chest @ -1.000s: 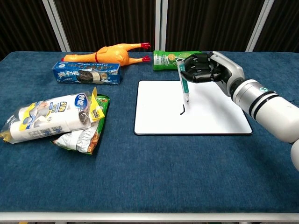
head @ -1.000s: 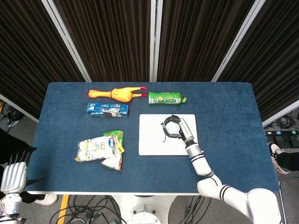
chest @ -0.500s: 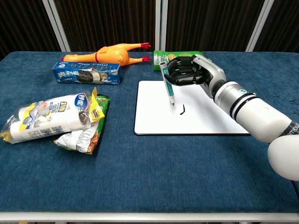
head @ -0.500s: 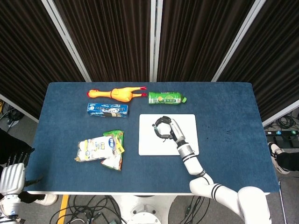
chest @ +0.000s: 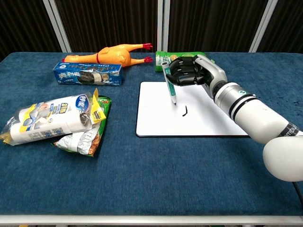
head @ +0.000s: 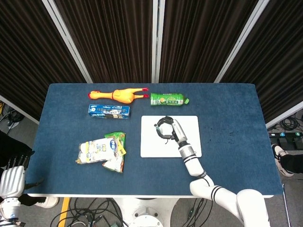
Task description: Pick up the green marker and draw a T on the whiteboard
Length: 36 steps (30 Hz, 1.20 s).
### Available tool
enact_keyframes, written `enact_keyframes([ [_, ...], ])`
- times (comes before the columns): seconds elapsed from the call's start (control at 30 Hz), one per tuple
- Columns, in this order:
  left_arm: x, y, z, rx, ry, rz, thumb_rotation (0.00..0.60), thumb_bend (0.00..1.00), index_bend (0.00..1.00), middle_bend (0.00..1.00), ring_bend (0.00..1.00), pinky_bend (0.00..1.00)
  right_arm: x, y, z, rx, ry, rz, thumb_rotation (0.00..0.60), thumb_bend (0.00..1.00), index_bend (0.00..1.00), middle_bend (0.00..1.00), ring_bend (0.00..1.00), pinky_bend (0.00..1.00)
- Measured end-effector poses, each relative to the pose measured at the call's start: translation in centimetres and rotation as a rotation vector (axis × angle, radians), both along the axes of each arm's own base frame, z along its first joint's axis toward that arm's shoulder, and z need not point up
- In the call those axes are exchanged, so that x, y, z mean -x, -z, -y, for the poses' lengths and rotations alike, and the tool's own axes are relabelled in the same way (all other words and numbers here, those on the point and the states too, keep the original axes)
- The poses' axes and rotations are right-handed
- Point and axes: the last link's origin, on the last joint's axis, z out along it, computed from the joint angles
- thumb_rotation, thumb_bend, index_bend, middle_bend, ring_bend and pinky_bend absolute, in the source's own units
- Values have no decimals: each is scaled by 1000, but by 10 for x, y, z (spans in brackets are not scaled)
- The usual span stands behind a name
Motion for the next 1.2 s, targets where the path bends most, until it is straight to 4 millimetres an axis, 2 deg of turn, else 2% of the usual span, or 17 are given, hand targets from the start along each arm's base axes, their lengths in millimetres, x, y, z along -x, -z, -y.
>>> enact_keyframes([
  [0.2,1,0,0,2,-2,1,600,0,143,102,43,0,-5,7,0,-6,-6,-10,600,600,713,609,340,95],
  [0.37,1,0,1,0,-3,4,600,0,143,102,44,0,1,7,2,8,-4,-34,600,626,713,608,340,96],
  [0.73,-3,1,-5,5,31,-2,600,0,143,102,44,0,40,-19,-6,62,46,-49,600,639,714,609,340,95],
  [1.0,-5,-1,-3,-1,35,-5,600,0,143,102,44,0,26,-33,-19,66,-1,47,600,640,714,609,340,96],
  [1.2,-3,-1,1,-2,22,-2,600,0,143,102,44,0,22,-26,-32,18,-16,42,600,639,714,609,340,96],
])
